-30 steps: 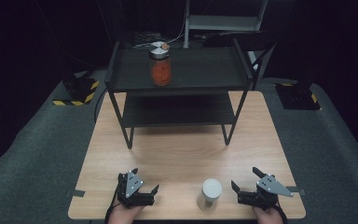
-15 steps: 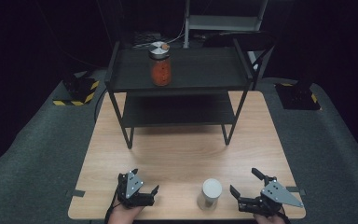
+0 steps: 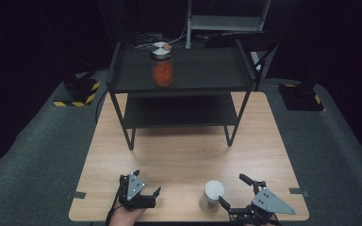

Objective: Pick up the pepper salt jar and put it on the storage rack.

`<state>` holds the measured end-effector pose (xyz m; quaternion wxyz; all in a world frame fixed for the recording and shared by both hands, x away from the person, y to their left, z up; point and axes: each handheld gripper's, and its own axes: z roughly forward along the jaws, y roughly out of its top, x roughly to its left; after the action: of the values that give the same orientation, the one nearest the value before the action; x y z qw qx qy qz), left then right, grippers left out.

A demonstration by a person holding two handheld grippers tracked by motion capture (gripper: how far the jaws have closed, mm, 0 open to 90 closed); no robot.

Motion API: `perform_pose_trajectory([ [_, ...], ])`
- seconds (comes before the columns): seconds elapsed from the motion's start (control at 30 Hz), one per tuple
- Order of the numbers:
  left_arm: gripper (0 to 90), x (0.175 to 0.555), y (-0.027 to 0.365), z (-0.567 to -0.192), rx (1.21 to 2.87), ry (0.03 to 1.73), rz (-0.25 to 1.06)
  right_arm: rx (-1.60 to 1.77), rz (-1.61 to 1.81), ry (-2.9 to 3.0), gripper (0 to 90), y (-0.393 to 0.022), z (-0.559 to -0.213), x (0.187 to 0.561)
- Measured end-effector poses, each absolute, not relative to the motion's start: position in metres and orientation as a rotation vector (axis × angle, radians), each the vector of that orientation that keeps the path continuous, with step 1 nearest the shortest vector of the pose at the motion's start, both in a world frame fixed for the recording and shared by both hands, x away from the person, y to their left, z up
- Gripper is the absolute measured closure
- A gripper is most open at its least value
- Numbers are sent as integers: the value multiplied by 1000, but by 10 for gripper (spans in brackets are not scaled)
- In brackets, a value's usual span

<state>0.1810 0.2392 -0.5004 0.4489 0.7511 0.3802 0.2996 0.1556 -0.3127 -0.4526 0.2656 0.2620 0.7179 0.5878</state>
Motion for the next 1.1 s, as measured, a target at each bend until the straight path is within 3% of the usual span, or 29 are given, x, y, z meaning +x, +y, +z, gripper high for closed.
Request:
perform_pose_trajectory([
  [0.43,4,181,239,-500,1862,936,740,631,1625,2021,22,-299,-460,166],
  [1.1,4,182,240,-500,1862,932,735,679,1678,2082,241,-300,-473,184],
])
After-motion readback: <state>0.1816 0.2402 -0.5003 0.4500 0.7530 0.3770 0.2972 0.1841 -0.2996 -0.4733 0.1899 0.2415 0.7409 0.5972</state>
